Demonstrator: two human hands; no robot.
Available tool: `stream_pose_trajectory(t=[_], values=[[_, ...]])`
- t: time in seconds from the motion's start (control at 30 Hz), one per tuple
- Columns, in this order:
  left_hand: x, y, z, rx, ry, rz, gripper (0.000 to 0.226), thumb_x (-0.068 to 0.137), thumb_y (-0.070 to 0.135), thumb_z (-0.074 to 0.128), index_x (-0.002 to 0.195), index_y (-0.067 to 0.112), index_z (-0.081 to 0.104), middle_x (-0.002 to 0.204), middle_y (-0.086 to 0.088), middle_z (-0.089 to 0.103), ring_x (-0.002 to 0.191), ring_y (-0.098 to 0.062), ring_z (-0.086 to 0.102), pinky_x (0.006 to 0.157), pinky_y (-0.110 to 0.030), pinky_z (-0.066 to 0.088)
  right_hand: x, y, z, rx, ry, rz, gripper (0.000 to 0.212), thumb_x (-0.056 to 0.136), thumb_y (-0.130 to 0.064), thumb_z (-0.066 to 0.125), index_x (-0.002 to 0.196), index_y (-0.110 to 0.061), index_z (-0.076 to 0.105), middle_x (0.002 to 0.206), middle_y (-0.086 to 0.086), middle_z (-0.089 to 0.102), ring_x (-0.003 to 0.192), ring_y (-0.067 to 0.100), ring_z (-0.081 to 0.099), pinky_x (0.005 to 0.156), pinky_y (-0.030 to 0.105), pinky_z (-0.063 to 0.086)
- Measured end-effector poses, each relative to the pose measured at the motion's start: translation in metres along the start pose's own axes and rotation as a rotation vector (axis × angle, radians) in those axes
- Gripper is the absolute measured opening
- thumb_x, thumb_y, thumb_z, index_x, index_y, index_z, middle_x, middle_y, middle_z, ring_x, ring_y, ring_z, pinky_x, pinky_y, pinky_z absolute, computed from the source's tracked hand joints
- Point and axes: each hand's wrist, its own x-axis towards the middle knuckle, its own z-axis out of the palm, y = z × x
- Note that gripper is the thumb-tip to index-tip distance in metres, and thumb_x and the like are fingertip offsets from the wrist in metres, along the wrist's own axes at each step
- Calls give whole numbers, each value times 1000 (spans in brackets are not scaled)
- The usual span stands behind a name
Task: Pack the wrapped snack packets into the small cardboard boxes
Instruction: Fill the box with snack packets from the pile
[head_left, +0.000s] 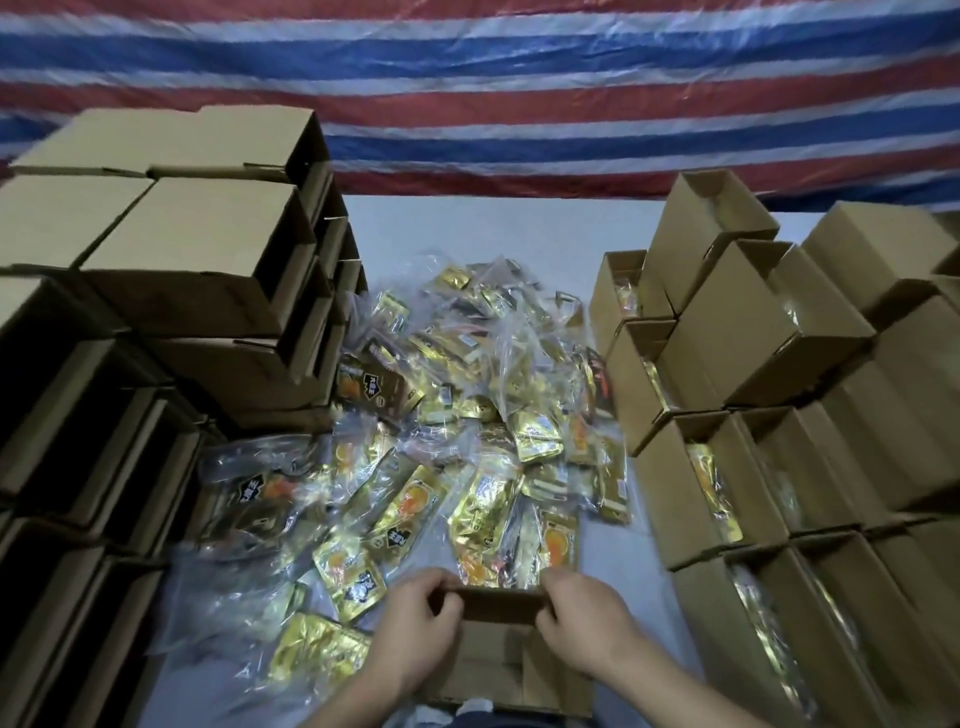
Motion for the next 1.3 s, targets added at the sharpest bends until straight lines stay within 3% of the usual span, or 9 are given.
stream_pose_trajectory(t=[0.13,0.5,0.6,0.7,0.83,0.9,1.0,1.17,1.3], values=[[-7,-9,10,-5,77,17,27,86,14,63,77,39,63,82,19,65,87,10,57,72,-4,40,-5,-1,14,41,65,-2,4,89,-27,44,89,-23,44,98,1,55,91,24,59,69,35,41],[-7,-21,18,11,126,49,19,87,14,62,85,32,65,84,20,63,83,4,58,73,-13,42,-2,1,8,48,79,-75,13,89,-25,48,81,-16,48,78,-2,47,75,24,54,65,37,45],[-5,-19,14,-11,69,40,16,90,17,59,84,31,64,85,17,64,82,3,59,72,-9,41,-1,4,7,64,82,-95,26,93,-40,48,84,-16,51,79,-3,49,76,21,53,67,37,46],[-2,-14,4,-70,35,-22,24,97,29,51,78,25,66,76,9,66,74,-1,60,68,-24,48,-2,5,3,98,89,-107,53,91,-65,31,95,-18,56,85,-3,55,78,17,54,70,37,48],[37,6,-12,-51,96,-68,29,99,33,47,80,18,62,68,3,60,64,-13,55,56,-29,40,2,7,-9,225,109,-65,53,97,-60,25,105,-18,57,99,0,60,91,20,58,80,39,49],[68,20,-9,78,61,-55,27,99,34,49,105,13,64,91,-4,69,80,-18,63,67,-30,48,6,9,-13,281,118,-43,42,102,-51,30,91,-20,55,91,-1,57,88,20,56,79,39,48],[111,33,10,295,-30,-105,57,95,43,55,136,4,49,125,-15,62,108,-31,61,89,-38,50,11,10,-18,354,145,6,37,104,-45,34,75,-25,46,79,-4,52,81,19,55,75,39,47],[146,39,55,513,-152,-249,94,79,66,66,143,5,33,133,-16,51,118,-34,55,92,-42,53,9,17,-23,415,181,53,33,102,-39,41,77,-21,54,76,-3,55,74,16,54,67,39,46],[152,35,79,561,-102,-279,111,74,59,76,150,2,18,148,-19,35,134,-36,41,102,-48,47,3,24,-26,456,229,55,34,101,-37,43,70,-26,48,69,-6,51,68,12,52,61,37,43]])
